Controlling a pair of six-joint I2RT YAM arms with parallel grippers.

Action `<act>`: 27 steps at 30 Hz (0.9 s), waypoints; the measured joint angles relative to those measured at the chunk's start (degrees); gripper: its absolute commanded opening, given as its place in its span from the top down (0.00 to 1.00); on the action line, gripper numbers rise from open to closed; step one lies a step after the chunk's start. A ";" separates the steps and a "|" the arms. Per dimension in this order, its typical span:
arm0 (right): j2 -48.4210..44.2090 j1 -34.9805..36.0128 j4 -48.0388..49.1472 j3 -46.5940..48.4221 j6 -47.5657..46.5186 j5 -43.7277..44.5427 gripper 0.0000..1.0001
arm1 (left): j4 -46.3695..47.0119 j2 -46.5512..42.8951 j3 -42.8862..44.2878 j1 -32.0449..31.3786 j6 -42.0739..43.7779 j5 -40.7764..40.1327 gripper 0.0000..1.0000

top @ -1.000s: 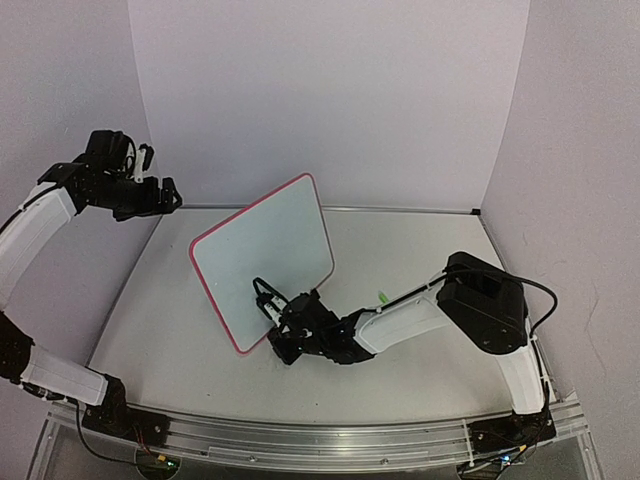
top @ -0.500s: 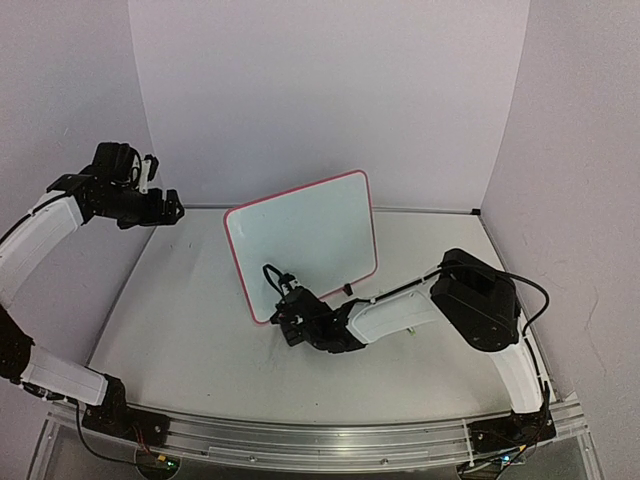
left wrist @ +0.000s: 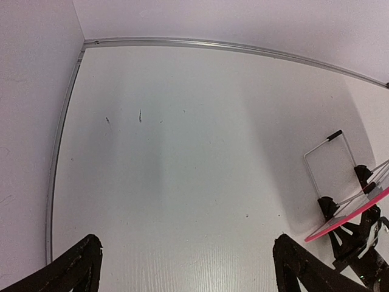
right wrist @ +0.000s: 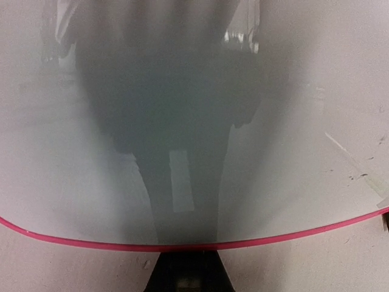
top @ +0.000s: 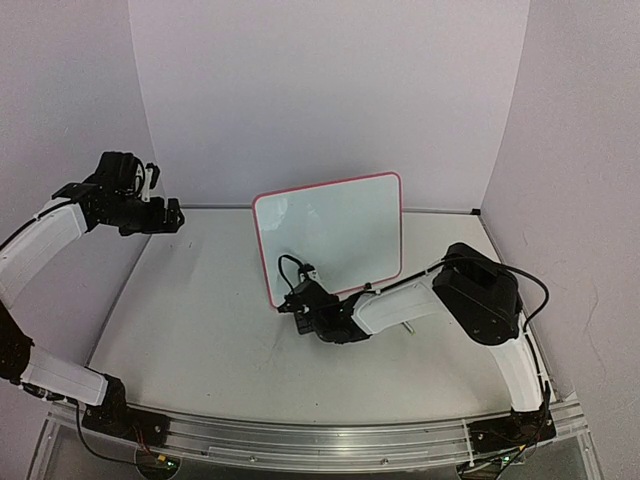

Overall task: Write a sentence on the whiteboard
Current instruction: Move the whiteboard to the center of the board.

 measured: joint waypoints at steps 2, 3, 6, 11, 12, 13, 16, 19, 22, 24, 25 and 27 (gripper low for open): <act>-0.43 -0.28 -0.17 -0.55 0.20 0.10 0.56 | 0.42 0.00 -0.34 0.00 0.03 -0.02 0.02; -0.82 -0.50 -0.23 -1.04 0.49 0.00 0.51 | 0.68 0.00 -0.60 0.00 0.04 -0.06 0.02; -3.35 -1.03 -0.39 -4.02 -0.19 -1.88 0.39 | 1.69 -0.01 -1.65 0.00 0.13 -0.51 0.02; -10.82 -0.81 -0.92 -10.59 -2.30 -5.96 0.32 | 2.67 -0.06 -3.54 0.00 0.44 -1.24 0.02; -12.89 -0.51 -0.93 -12.05 -2.89 -6.82 0.32 | 2.94 -0.09 -3.87 0.00 0.50 -1.41 0.02; -15.45 -0.07 -1.27 -13.61 -3.38 -7.70 0.33 | 3.04 -0.09 -4.08 0.00 0.67 -1.52 0.02; -22.69 0.78 -3.33 -16.33 -3.96 -9.27 0.38 | 3.39 -0.09 -4.71 0.00 1.35 -2.30 0.02; -28.65 1.13 -8.60 -16.30 -4.38 -9.75 0.43 | 4.29 -0.13 -5.54 0.00 1.56 -3.03 0.02; -33.42 -0.10 -16.10 -15.08 -4.92 -10.75 0.45 | 4.84 -0.13 -6.18 0.00 1.56 -3.07 0.02; -35.95 -2.27 -20.41 -14.89 -5.03 -12.56 0.45 | 5.11 -0.13 -6.47 0.00 1.67 -2.99 0.01; -37.09 -3.99 -22.49 -14.98 -5.03 -13.99 0.45 | 5.39 -0.13 -6.56 0.00 1.84 -2.97 0.01; -39.23 -8.67 -26.16 -15.63 -5.03 -17.39 0.45 | 5.95 -0.13 -6.73 0.00 2.43 -2.97 0.01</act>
